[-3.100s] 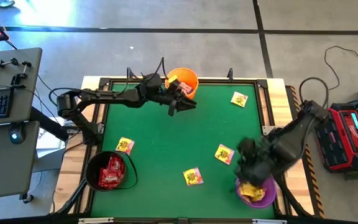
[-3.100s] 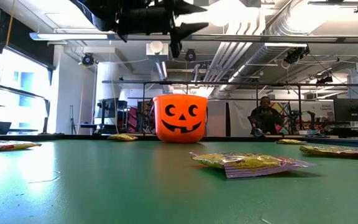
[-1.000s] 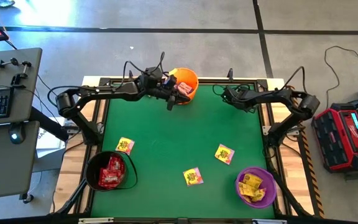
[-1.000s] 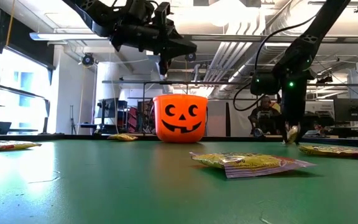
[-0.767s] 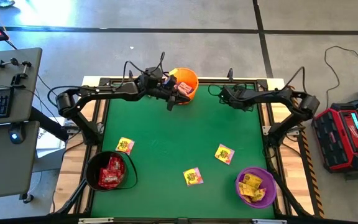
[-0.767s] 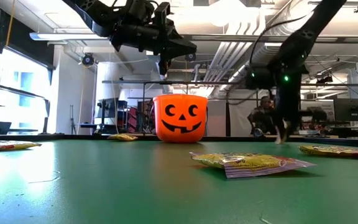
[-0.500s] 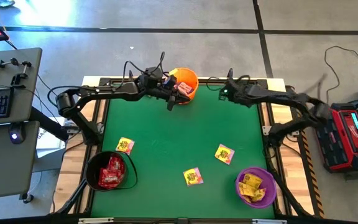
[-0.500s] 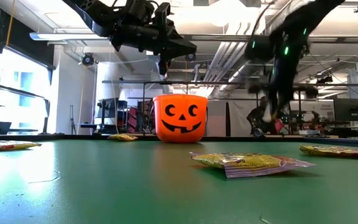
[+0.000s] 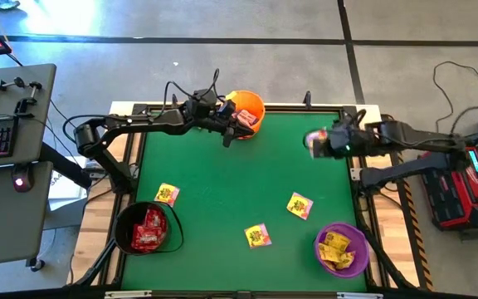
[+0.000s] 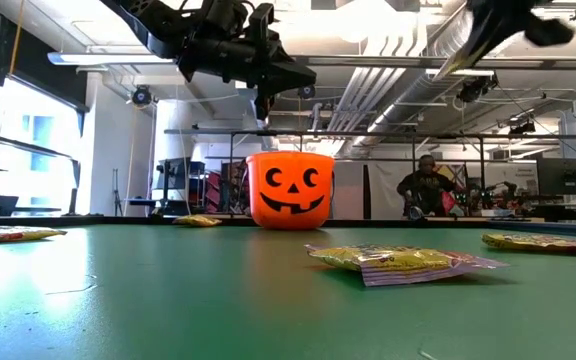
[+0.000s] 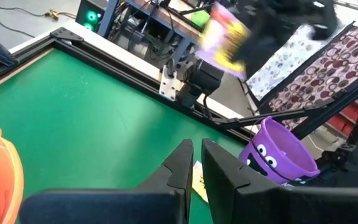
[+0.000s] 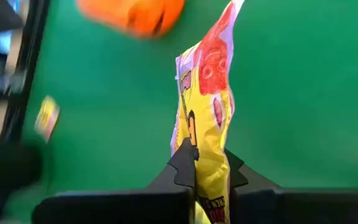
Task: Sort candy by brand, put in halloween buckets
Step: Put the yellow candy into the purple bucket
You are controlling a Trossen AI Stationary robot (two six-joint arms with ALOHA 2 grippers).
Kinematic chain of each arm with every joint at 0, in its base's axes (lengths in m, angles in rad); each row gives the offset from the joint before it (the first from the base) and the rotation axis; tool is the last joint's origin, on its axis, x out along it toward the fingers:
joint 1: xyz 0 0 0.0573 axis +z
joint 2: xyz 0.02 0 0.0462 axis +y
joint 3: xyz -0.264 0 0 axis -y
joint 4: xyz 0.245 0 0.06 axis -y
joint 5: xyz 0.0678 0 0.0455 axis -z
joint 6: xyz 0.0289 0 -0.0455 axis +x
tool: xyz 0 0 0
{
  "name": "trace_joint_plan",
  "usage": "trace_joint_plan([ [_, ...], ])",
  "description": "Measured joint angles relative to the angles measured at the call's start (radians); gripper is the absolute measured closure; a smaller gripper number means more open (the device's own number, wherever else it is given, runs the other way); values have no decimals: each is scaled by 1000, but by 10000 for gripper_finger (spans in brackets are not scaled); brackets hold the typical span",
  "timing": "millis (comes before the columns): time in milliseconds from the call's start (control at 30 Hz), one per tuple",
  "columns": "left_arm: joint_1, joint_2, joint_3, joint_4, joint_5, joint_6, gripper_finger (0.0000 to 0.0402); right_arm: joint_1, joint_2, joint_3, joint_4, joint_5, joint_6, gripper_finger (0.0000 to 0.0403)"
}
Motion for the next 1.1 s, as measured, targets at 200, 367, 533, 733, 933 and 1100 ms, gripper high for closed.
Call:
trace_joint_plan([
  [200, 0, 0, 0, -1, -4, 0, 378, 274, 62, 43, -43, -178, 175, 400],
  [367, 0, 0, 0, -1, -6, 1, 378, 464, 106, 48, -46, -271, 339, 400],
  [533, 0, 0, 0, -1, -6, 1, 378, 639, 138, 48, -30, -344, 551, 401],
  [733, 0, 0, 0, -1, -6, 2, 378, 792, 200, 37, -4, -421, 754, 401],
  [933, -1, 0, 0, -1, -6, 2, 378, 866, 262, 37, -1, -440, 868, 401],
  [1100, -1, 0, 0, 0, -6, 3, 378, 888, 324, 36, 40, -477, 871, 401],
])
